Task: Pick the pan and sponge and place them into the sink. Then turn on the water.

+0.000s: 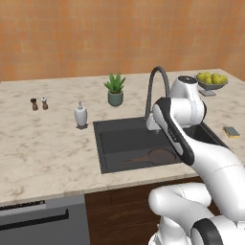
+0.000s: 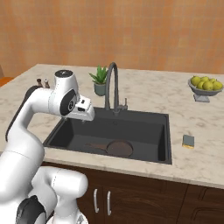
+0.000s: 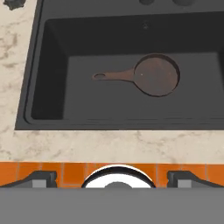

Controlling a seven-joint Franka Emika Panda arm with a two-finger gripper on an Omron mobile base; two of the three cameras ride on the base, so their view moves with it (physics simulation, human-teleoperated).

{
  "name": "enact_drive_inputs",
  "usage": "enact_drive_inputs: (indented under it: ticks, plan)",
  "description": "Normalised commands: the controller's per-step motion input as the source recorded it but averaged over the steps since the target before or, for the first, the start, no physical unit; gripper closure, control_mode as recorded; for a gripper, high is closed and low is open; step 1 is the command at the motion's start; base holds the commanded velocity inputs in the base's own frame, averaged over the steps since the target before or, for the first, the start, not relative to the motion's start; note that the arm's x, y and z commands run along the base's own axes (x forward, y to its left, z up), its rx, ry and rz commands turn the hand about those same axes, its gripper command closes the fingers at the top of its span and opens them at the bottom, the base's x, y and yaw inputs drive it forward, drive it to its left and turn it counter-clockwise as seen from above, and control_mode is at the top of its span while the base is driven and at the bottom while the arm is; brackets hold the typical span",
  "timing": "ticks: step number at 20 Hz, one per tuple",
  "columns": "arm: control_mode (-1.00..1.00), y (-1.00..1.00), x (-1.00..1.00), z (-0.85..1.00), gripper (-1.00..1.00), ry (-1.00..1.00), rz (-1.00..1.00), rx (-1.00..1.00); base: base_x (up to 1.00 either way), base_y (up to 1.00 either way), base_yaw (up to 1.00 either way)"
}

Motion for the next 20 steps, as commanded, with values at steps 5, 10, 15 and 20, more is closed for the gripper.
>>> enact_drive_inputs:
  ticks: [5, 10, 15, 20]
  plan:
    - [1.00, 0.00, 0.00, 0.00, -1.00, 0.00, 0.00, 0.00, -0.42, -0.33, -0.03]
    - [1.00, 0.00, 0.00, 0.00, -1.00, 0.00, 0.00, 0.00, 0.12, -0.31, -0.06]
    - [1.00, 0.00, 0.00, 0.00, -1.00, 0.00, 0.00, 0.00, 0.26, -0.63, 0.00]
    - [1.00, 0.00, 0.00, 0.00, -1.00, 0.00, 0.00, 0.00, 0.30, -0.58, 0.00]
